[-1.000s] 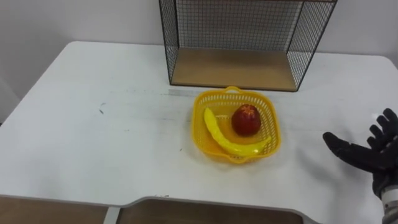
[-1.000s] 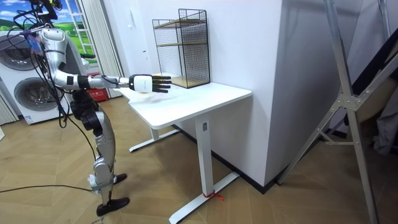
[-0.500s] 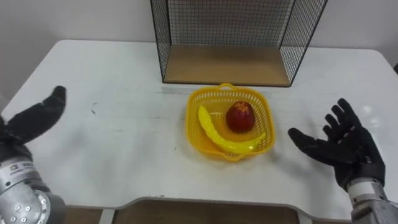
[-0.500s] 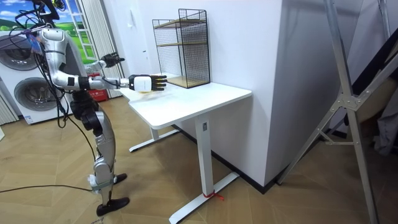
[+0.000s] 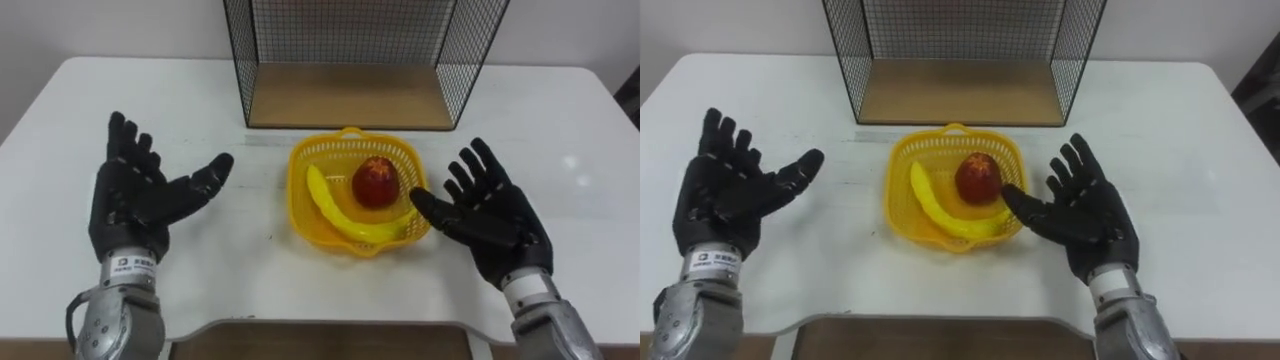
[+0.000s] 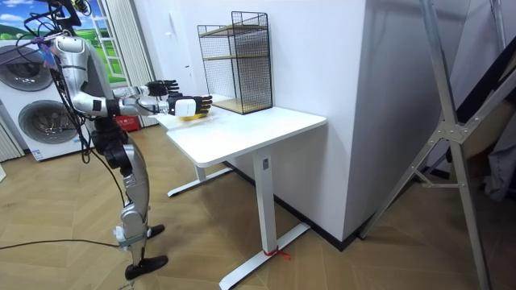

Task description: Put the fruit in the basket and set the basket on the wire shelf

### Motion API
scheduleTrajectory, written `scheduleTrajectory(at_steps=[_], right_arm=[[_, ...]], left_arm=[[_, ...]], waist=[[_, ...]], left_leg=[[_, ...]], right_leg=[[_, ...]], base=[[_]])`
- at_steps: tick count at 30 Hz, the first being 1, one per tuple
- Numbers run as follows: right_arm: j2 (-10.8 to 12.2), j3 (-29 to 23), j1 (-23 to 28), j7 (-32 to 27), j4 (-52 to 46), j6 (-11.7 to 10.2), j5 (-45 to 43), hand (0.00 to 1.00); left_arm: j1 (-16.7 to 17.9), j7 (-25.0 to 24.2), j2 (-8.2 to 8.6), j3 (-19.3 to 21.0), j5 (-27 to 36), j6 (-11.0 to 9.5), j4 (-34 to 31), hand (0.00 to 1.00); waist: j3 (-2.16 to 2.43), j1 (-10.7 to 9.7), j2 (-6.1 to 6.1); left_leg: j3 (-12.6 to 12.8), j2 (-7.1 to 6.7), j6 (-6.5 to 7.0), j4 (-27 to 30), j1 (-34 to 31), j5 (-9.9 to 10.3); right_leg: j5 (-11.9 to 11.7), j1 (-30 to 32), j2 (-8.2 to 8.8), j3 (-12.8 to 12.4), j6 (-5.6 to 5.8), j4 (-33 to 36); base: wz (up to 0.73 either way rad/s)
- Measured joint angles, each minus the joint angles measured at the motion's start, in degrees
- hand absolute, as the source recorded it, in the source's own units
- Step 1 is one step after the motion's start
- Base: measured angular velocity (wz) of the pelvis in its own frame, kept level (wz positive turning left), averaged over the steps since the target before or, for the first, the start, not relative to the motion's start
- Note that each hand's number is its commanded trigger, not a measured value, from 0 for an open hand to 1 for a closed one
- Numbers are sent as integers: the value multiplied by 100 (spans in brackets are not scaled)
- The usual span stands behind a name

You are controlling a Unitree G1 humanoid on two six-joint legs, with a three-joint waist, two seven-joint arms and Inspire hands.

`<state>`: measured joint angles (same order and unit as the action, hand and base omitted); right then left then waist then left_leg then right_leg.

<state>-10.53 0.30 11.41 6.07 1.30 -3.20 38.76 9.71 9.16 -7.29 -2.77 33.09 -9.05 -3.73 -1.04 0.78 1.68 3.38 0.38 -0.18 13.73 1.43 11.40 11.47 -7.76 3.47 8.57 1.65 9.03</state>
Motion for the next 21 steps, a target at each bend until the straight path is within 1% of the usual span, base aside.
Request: scheduleTrajectory(at_steps=[4,5,8,12,17,21], right_arm=[[141,222,-11,67,101,-1,23,0],[163,315,-11,99,101,2,33,0],[203,410,-11,160,101,4,55,0],[210,426,-11,166,101,4,179,0],[228,466,-111,166,192,4,282,0],[232,479,-130,166,268,5,395,0]], left_arm=[[-1,-149,6,-301,8,59,339,0],[-1,-231,6,-350,15,162,405,0],[-1,-370,2,-477,16,287,450,0],[0,-498,4,-497,137,297,492,0],[-2,-604,14,-518,516,423,535,0],[-1,-614,12,-522,558,490,561,0]], waist=[[12,-24,-24],[13,-35,-23],[19,-58,-12],[20,-49,-13],[20,-51,-17],[17,-50,-24]], left_leg=[[94,27,0,-4,-51,0],[108,28,0,9,-67,0],[127,26,1,9,-67,-1],[127,28,2,2,-17,-1],[130,30,2,6,30,-1],[130,30,4,12,30,-3]], right_leg=[[0,97,-6,-62,0,84],[0,105,-4,-66,0,84],[0,115,2,-74,0,85],[0,80,0,-86,0,83],[0,24,-1,-87,-1,84],[-1,20,-1,-86,-2,91]], base=[[-10],[-9],[-1],[0],[0],[0]])
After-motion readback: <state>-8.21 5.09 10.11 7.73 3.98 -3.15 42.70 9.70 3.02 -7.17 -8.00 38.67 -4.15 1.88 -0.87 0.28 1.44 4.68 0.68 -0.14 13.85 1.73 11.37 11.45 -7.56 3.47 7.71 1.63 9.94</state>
